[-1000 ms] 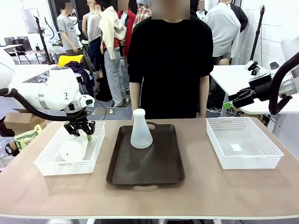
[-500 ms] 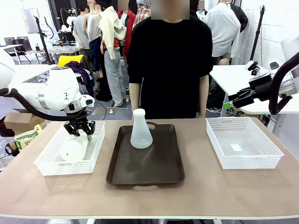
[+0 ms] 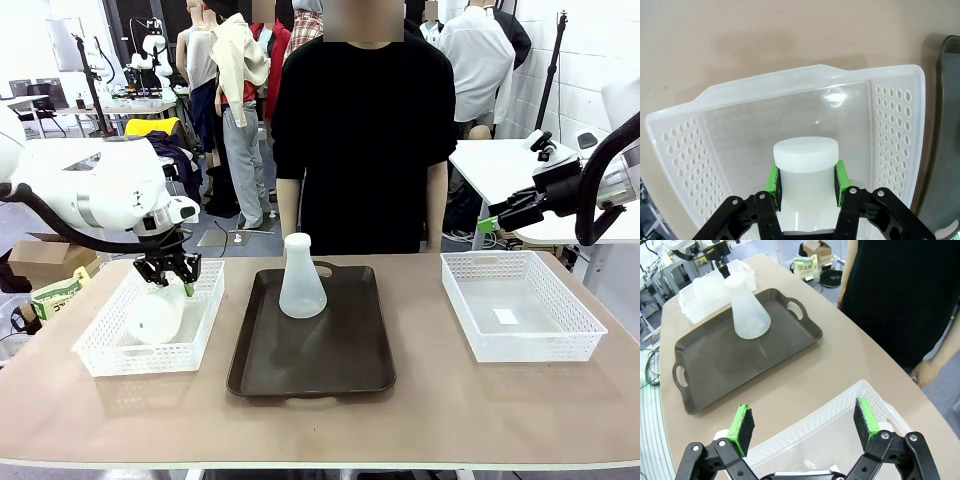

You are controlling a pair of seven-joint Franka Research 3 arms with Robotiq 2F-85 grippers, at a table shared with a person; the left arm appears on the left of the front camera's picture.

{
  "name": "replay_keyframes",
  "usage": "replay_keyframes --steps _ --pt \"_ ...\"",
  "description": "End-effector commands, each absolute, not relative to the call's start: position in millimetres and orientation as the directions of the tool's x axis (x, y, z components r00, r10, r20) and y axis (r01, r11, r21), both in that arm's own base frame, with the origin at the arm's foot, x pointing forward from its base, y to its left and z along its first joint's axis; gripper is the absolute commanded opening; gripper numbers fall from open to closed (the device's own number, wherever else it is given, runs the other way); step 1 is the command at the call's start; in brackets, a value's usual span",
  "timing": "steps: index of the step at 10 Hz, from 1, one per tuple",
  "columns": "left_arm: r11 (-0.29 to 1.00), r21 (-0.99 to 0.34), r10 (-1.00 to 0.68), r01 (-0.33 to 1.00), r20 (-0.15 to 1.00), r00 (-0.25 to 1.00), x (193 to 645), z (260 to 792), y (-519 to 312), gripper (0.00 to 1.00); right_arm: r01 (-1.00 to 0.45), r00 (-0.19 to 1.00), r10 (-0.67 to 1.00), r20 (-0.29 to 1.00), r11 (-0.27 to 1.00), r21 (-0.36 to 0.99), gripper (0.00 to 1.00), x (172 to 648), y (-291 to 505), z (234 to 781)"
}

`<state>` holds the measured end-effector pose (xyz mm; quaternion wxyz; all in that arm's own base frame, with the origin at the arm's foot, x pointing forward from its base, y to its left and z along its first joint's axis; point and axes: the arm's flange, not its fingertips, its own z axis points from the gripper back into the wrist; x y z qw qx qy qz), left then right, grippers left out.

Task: Prepare the laboratory tools.
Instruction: Place the picked Big flask upright in the Handle tray as directed by the person.

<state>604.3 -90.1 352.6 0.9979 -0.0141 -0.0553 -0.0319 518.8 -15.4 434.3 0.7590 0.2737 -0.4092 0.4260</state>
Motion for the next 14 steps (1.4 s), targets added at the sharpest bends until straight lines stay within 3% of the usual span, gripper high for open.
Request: replay_keyframes --steps 1,3,8,14 --pt "0.994 -0.067 -0.078 0.085 0.101 0.992 590 382 -74 0.0 -0.873 0.302 0.43 0.851 0.482 0.067 1.0 518 -16 433" --pt "0.988 -0.106 -0.097 0.112 0.133 0.986 584 411 -64 0.0 -0.873 0.302 0.43 0.851 0.482 0.067 1.0 518 -16 433" --pt "0.943 -0.236 -0.143 0.235 0.353 0.925 540 490 -53 0.0 -0.873 0.302 0.43 0.851 0.482 0.067 1.0 518 -16 433" --pt "0.883 -0.278 -0.244 0.377 0.413 0.877 521 507 -78 0.0 -0.873 0.302 0.43 0.851 0.482 0.067 1.0 518 -16 433"
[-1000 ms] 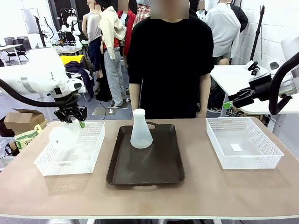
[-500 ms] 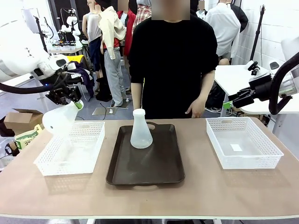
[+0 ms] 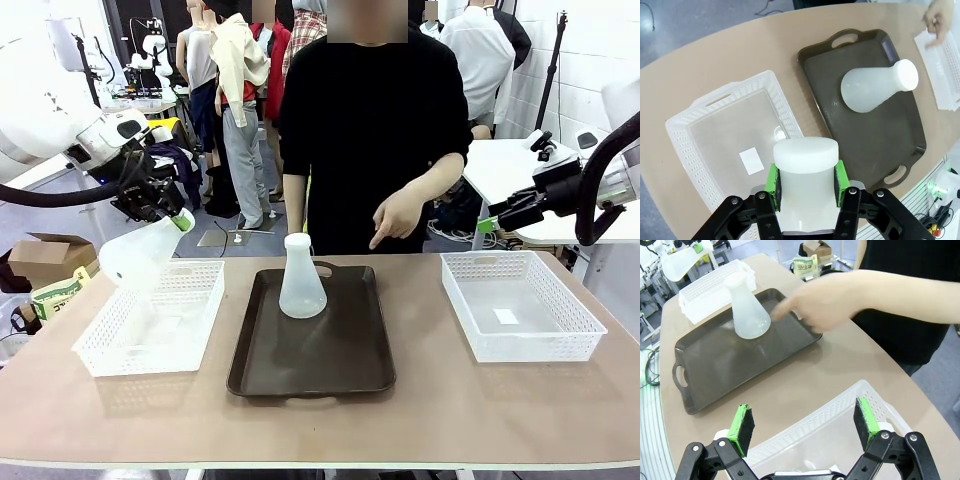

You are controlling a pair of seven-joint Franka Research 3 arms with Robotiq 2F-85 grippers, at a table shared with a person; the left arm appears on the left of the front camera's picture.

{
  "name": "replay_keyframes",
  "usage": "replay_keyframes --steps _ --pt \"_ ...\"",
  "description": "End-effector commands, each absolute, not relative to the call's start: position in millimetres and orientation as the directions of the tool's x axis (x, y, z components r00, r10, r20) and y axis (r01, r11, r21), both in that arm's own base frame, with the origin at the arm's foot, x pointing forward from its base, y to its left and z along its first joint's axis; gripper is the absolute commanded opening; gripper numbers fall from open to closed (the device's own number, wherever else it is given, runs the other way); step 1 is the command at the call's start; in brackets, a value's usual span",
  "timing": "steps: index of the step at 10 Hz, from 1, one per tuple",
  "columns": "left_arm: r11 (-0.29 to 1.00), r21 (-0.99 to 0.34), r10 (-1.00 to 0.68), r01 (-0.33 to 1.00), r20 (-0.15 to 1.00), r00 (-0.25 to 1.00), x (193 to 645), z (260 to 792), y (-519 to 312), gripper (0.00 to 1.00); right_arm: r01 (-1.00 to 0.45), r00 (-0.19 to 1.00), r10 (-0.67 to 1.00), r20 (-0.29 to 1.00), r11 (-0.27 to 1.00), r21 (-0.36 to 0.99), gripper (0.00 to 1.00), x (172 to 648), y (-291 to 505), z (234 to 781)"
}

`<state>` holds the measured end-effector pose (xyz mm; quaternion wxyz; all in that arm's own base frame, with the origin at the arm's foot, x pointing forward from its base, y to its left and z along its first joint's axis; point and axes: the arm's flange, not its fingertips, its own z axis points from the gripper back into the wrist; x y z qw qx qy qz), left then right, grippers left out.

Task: Prepare the laboratory tools.
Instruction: Place the picked Big flask upright in the Handle tray as directed by the person.

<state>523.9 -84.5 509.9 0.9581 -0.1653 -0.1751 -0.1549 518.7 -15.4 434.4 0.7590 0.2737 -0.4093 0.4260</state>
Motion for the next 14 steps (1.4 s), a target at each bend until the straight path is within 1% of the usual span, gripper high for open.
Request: replay_keyframes --steps 1,4,11,12,13,14 --pt "0.886 -0.283 -0.233 0.368 0.413 0.88 521 507 -77 0.0 -0.873 0.302 0.43 0.851 0.482 0.067 1.0 518 -16 433" --pt "0.898 -0.267 -0.232 0.349 0.385 0.893 524 508 -82 0.0 -0.873 0.302 0.43 0.851 0.482 0.067 1.0 518 -16 433" --pt "0.898 -0.269 -0.233 0.348 0.381 0.895 524 506 -82 0.0 -0.873 0.302 0.43 0.851 0.482 0.067 1.0 518 -16 433" --pt "0.863 -0.278 -0.268 0.421 0.455 0.849 517 507 -91 0.0 -0.873 0.302 0.43 0.851 0.482 0.067 1.0 518 -16 433" --pt "0.819 -0.303 -0.305 0.488 0.49 0.817 507 513 -103 0.0 -0.873 0.302 0.43 0.851 0.482 0.067 1.0 518 -16 433" --pt "0.758 -0.326 -0.325 0.565 0.563 0.76 493 528 -115 0.0 -0.873 0.302 0.43 0.851 0.482 0.067 1.0 518 -16 433"
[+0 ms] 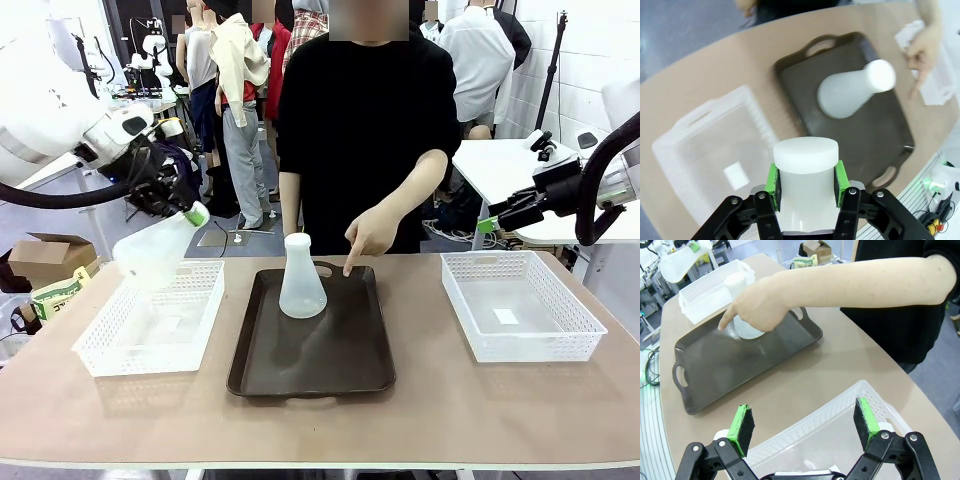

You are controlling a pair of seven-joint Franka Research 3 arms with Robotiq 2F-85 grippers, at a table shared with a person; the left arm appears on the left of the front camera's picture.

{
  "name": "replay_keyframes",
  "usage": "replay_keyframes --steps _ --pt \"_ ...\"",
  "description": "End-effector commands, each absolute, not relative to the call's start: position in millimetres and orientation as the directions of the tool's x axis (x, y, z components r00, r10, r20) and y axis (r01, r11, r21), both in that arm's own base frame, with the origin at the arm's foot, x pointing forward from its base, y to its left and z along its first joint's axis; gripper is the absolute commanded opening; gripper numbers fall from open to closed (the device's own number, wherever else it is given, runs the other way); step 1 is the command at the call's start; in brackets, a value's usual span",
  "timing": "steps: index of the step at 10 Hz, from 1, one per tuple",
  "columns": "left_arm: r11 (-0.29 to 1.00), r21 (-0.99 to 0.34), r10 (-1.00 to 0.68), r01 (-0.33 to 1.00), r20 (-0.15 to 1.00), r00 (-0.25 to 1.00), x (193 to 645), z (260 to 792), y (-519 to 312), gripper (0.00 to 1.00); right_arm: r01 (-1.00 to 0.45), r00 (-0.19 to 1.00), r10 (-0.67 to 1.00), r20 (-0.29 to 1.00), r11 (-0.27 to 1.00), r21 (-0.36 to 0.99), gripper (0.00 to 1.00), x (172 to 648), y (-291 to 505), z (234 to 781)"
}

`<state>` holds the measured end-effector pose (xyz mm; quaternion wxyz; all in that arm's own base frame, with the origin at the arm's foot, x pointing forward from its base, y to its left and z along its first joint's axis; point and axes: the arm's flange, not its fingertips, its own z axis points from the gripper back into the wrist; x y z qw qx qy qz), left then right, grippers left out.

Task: Prepare the laboratory tools.
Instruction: Place the picked Big flask upright in the Handle tray as directed by the person.

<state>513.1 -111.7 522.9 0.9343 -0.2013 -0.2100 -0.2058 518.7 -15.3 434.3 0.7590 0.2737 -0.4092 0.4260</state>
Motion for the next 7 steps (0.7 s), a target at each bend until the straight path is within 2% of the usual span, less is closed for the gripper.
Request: replay_keyframes --steps 1,3,4,5,7 --pt "0.673 -0.364 -0.319 0.644 0.642 0.697 482 544 -124 0.0 -0.873 0.302 0.43 0.851 0.482 0.067 1.0 518 -16 433" --pt "0.526 -0.38 -0.303 0.761 0.752 0.585 466 560 -144 0.0 -0.873 0.302 0.43 0.851 0.482 0.067 1.0 518 -16 433" --pt "0.423 -0.349 -0.247 0.836 0.844 0.477 457 559 -157 0.0 -0.873 0.302 0.43 0.851 0.482 0.067 1.0 518 -16 433" --pt "0.315 -0.345 -0.217 0.884 0.881 0.421 449 555 -169 0.0 -0.873 0.302 0.43 0.851 0.482 0.067 1.0 518 -16 433" --pt "0.162 -0.162 -0.116 0.973 0.976 0.182 446 536 -191 0.0 -0.873 0.302 0.43 0.851 0.482 0.067 1.0 518 -16 433"
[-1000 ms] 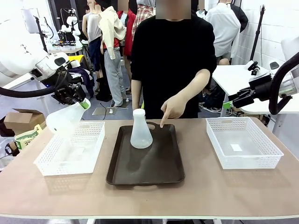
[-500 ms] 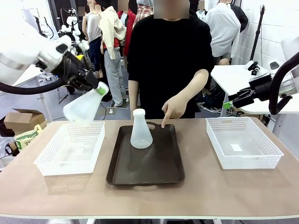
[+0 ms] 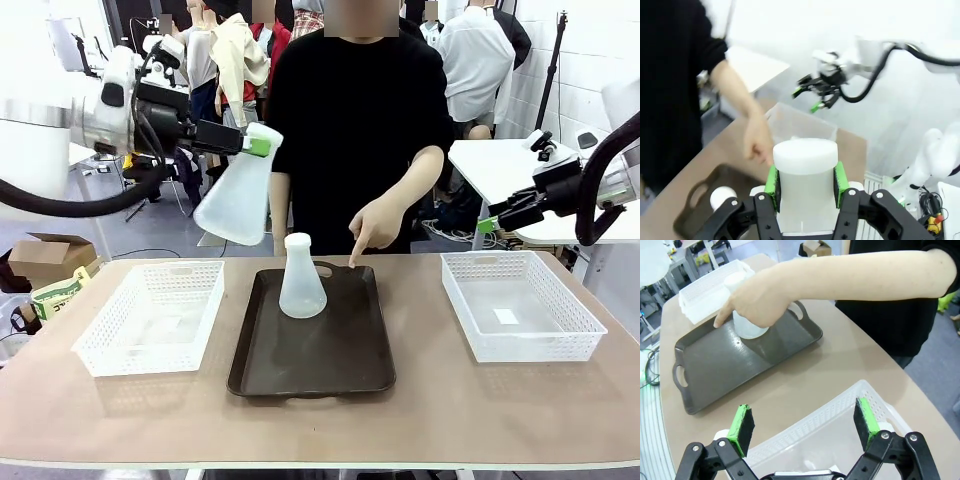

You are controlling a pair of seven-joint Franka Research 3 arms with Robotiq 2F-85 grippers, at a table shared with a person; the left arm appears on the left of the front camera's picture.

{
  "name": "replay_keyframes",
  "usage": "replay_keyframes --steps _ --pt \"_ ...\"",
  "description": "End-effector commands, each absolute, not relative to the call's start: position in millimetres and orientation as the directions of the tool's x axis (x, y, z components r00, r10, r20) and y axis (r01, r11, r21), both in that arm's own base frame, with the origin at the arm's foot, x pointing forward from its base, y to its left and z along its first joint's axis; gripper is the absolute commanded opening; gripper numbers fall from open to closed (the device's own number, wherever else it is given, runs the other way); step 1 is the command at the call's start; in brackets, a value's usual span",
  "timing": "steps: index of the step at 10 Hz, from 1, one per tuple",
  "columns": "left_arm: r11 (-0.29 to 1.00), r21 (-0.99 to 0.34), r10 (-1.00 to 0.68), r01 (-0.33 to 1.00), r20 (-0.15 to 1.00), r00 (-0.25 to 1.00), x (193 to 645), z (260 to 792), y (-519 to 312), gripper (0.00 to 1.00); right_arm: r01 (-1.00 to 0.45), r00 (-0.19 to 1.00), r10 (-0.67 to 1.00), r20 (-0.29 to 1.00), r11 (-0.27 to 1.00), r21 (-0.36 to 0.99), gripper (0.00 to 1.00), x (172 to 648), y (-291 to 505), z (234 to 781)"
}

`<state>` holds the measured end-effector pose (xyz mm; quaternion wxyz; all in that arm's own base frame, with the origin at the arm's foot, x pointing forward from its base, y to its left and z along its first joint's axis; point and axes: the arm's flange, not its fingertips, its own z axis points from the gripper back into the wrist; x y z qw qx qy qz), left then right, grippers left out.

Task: Prepare the laboratory tools.
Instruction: Place the picked Big flask upright in the Handle tray as directed by the person.

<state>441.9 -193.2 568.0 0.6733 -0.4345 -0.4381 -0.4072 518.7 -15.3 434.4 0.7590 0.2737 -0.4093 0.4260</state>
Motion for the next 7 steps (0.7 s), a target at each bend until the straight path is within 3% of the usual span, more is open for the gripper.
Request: replay_keyframes --steps 1,3,5,7 --pt "0.12 -0.097 -0.082 0.988 0.991 0.108 444 522 -203 0.0 -0.873 0.302 0.43 0.851 0.482 0.067 1.0 518 -16 433" --pt "0.135 -0.058 -0.053 0.989 0.996 0.065 445 497 -221 0.0 -0.873 0.302 0.43 0.851 0.482 0.067 1.0 518 -16 433" --pt "0.175 -0.118 -0.031 0.978 0.992 0.125 444 489 -223 0.0 -0.873 0.302 0.43 0.851 0.482 0.067 1.0 518 -16 433" --pt "0.127 -0.065 -0.075 0.99 0.994 0.075 443 494 -223 0.0 -0.873 0.302 0.43 0.851 0.482 0.067 1.0 518 -16 433"
